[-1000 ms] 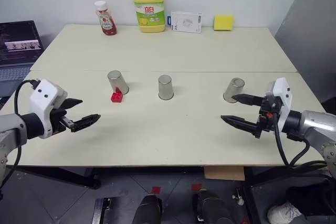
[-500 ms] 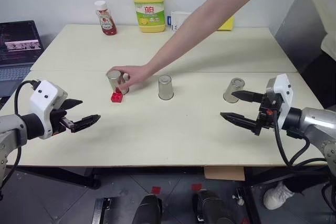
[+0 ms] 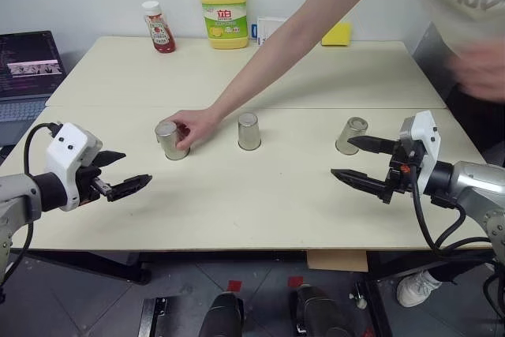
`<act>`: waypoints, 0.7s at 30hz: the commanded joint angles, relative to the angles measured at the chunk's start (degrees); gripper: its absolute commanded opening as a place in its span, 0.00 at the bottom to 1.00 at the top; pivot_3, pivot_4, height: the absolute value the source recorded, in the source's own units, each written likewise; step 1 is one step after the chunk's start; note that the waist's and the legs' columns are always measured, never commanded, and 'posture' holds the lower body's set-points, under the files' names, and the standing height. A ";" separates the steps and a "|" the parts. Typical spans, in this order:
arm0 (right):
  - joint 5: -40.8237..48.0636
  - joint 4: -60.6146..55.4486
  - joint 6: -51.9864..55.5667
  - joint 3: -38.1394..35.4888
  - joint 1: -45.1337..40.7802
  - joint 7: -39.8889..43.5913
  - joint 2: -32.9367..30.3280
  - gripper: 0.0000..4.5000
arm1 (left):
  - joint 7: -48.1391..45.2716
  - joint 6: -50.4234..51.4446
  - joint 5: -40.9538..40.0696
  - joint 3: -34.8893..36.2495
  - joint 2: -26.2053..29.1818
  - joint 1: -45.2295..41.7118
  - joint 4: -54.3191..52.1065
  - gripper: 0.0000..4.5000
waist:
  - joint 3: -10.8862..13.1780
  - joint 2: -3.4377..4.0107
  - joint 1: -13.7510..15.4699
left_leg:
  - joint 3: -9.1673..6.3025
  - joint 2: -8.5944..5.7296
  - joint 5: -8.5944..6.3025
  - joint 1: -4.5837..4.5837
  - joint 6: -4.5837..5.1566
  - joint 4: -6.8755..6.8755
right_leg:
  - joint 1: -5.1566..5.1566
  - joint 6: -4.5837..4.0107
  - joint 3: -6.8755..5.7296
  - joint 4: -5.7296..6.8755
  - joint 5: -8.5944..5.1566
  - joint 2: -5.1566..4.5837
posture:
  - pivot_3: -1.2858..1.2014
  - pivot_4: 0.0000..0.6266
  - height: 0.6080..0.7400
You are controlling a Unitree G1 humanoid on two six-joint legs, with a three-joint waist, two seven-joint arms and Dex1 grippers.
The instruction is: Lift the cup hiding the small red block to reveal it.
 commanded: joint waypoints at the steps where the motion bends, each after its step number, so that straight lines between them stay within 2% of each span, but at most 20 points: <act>1: 0.17 -1.84 -0.72 -0.23 -0.37 0.01 -0.08 1.00 | -0.07 -0.95 0.48 0.61 0.86 -0.85 -0.42 0.99 | 0.00 0.00 0.00 | 0.00 0.00 0.00 0.00 0.00 0.00 | 0.00 0.00 0.00 0.00 0.00 0.00 | 0.52 0.24 1.00; 14: 0.26 -1.86 -1.02 -0.66 0.27 -0.65 0.38 1.00 | -0.64 -0.84 0.41 -2.04 0.35 -4.00 0.14 0.99 | 0.00 0.00 0.00 | 0.00 0.00 0.00 0.00 0.00 0.00 | 0.00 0.00 0.00 0.00 0.00 0.00 | 0.52 0.24 1.00; 21: -0.09 -3.15 -1.55 0.48 0.31 -3.67 3.60 1.00 | -0.36 -0.79 0.14 -4.86 -0.65 -7.84 0.21 0.99 | 0.00 0.00 0.01 | -0.01 0.00 0.00 0.00 0.00 0.00 | 0.00 0.00 0.00 0.00 0.00 0.01 | 0.52 0.24 1.00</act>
